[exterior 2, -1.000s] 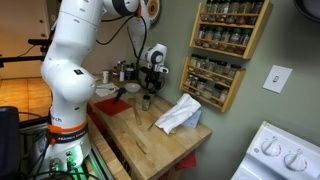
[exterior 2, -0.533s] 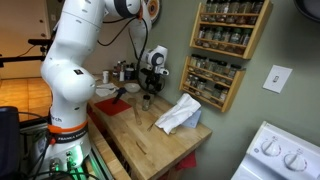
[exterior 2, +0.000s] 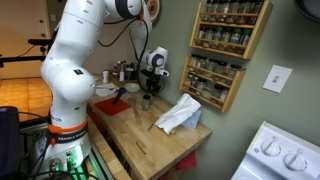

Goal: Swap the position of the bottles

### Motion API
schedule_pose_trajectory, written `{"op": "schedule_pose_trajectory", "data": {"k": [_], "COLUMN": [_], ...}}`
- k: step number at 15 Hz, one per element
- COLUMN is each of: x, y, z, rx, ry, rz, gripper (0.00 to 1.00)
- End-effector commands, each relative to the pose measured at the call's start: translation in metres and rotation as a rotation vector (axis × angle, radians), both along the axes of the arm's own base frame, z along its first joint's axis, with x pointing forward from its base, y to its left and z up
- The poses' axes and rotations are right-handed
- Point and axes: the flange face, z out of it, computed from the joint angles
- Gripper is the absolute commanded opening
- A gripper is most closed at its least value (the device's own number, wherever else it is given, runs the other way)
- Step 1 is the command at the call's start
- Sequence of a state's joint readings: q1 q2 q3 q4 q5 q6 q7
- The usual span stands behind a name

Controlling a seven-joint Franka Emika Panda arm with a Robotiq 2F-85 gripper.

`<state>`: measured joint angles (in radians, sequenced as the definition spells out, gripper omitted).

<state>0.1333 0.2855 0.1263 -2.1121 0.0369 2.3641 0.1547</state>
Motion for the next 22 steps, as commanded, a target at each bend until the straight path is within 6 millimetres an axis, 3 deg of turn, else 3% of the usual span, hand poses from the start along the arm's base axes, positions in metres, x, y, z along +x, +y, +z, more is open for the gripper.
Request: {"op": "schedule_pose_trajectory", "data": {"k": [1, 3, 6, 7, 8, 10, 16, 22], "x": [0.004, 0.005, 0.006, 0.007, 0.007, 0.007, 0.004, -0.005], "y": [0.002, 0.002, 0.003, 0.004, 0.005, 0.005, 0.001, -0.013], "z": [-0.003, -0.003, -0.004, -0.004, -0.005, -0.005, 0.003, 0.037], "rx": [0.000, 0.001, 0.001, 0.002, 0.001, 0.000, 0.005, -0.009], "ry": [-0.004, -0.004, -0.005, -0.005, -0.004, -0.004, 0.003, -0.009], "rz": [-0.002, -0.002, 0.000, 0.004, 0.006, 0.010, 0.021, 0.046], "gripper": [0.81, 0.83, 1.00, 1.00, 0.75, 0.74, 0.29, 0.29]}}
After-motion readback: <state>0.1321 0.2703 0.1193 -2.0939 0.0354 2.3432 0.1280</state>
